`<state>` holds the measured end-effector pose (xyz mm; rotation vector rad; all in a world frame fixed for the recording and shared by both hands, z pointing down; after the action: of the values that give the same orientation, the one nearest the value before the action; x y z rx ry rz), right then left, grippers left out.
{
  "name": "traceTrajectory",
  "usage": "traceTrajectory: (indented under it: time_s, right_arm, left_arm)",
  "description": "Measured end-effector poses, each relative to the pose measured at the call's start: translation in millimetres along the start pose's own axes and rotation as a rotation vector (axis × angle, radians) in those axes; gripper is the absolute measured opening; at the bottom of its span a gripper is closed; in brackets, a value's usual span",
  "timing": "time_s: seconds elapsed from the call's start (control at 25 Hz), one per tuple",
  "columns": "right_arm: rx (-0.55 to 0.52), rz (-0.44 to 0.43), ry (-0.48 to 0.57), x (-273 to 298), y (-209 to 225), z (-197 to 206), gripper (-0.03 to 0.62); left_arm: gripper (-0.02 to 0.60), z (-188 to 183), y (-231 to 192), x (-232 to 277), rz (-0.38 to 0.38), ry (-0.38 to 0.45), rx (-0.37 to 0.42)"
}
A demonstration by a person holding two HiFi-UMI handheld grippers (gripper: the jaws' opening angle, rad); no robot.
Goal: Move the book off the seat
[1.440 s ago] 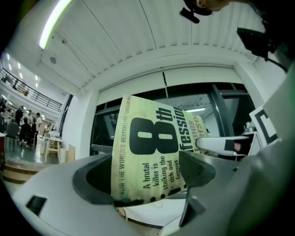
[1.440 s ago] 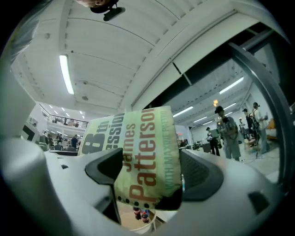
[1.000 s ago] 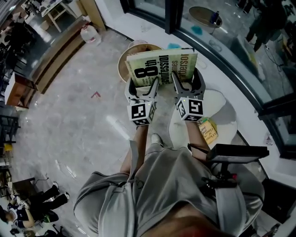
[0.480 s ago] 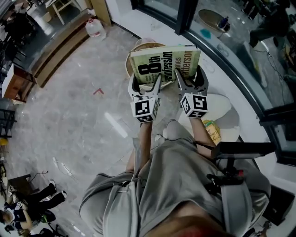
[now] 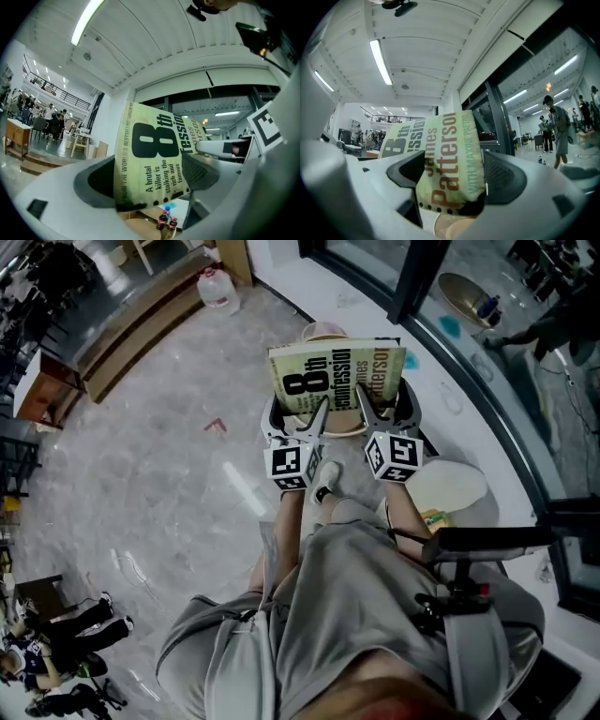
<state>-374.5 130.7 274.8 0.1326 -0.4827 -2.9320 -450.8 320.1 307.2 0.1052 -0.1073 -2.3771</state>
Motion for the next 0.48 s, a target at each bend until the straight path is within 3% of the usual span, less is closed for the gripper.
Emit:
traceTrajectory:
  time_s: [0.32,0.48]
  right_arm:
    - [0.088,0.033,-0.031,128,9,30,0.374]
    - [0.088,0.042,-0.018,178,26,41,0.374]
  left_arm:
    - [0.423,27,-75,111,0.065,-0.093,0.046]
    - [0.423,37,-95,167,0.066,-0.088,0.071]
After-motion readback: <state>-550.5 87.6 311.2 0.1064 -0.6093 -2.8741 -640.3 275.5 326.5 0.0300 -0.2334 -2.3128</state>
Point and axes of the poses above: the fingertips, and each gripper's own axes: x forward along the fingers, y to its right, z out of its underside, the point moved 6 cm from there along -x, backward along the fingers, and after that the axes turned 15 degrees about x, right-handed, at the moved point
